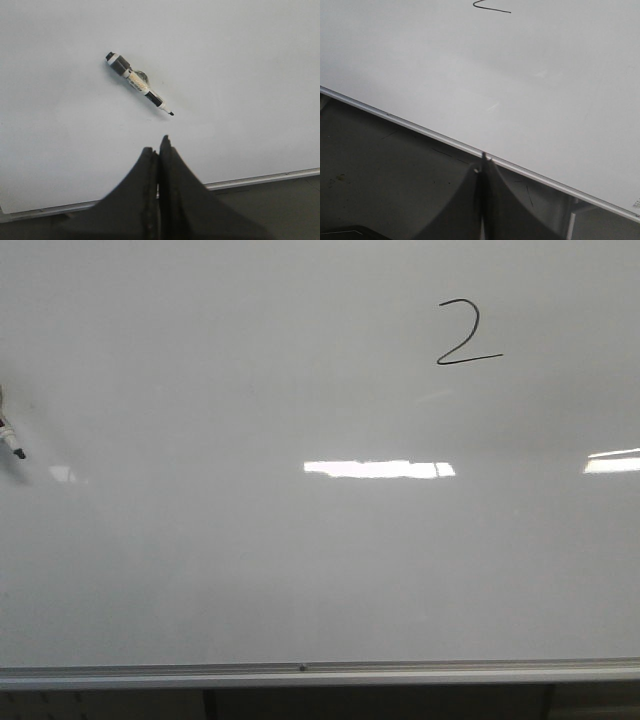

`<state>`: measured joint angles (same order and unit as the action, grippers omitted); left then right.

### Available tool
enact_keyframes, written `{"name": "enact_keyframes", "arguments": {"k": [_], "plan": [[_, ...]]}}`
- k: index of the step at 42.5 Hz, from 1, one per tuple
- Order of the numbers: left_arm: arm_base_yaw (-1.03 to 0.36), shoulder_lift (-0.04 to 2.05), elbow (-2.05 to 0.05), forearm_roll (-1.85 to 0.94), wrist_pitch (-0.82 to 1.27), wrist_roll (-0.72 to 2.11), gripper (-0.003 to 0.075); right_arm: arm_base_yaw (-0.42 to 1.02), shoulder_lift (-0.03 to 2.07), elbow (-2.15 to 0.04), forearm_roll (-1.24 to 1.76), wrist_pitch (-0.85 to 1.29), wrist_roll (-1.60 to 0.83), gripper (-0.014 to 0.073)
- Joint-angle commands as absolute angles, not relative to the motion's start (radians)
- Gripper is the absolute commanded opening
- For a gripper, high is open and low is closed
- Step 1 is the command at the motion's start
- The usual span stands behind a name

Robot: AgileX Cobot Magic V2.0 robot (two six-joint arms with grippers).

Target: Write number 2 on whiteboard

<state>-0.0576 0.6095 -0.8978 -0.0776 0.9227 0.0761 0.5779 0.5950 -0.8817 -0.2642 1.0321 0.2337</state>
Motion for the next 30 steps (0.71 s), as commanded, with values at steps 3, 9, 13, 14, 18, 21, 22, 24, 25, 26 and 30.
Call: {"name": "enact_keyframes", "arguments": {"k": [3, 9, 13, 14, 18, 21, 22, 24, 25, 26, 30], "plan": [[-0.057, 0.611, -0.930, -0.090, 0.846, 0.067, -0.0020, 0.574, 0.596, -0.906, -0.297, 0.981, 0.236, -0.0070], [-0.055, 0.591, -0.928, -0.087, 0.843, 0.072, -0.0020, 0.574, 0.596, -0.906, -0.297, 0.981, 0.236, -0.0070], [-0.043, 0.553, -0.904, -0.080, 0.812, 0.073, -0.0020, 0.574, 0.596, -0.906, -0.297, 0.981, 0.236, -0.0070], [-0.038, 0.543, -0.886, -0.080, 0.784, 0.073, -0.0020, 0.574, 0.596, -0.906, -0.297, 0.981, 0.236, -0.0070], [-0.028, 0.480, -0.785, -0.082, 0.647, 0.073, -0.0019, 0.574, 0.596, -0.906, -0.297, 0.981, 0.236, -0.0070], [-0.022, 0.421, -0.688, -0.082, 0.543, 0.073, -0.0019, 0.574, 0.596, -0.906, -0.297, 0.981, 0.236, -0.0070], [-0.021, 0.402, -0.667, -0.082, 0.523, 0.073, -0.0019, 0.574, 0.596, -0.906, -0.297, 0.981, 0.236, -0.0070], [-0.021, 0.353, -0.581, -0.082, 0.449, 0.073, -0.0019, 0.574, 0.596, -0.906, -0.297, 0.981, 0.236, -0.0070], [-0.021, 0.331, -0.548, -0.082, 0.422, 0.073, -0.0019, 0.574, 0.596, -0.906, -0.297, 0.981, 0.236, -0.0070], [-0.021, 0.309, -0.514, -0.082, 0.396, 0.073, -0.0019, 0.574, 0.596, -0.906, -0.297, 0.981, 0.236, -0.0070], [-0.021, 0.206, -0.361, -0.082, 0.277, 0.073, -0.0019, 0.574, 0.596, -0.906, -0.297, 0.981, 0.236, -0.0070]]}}
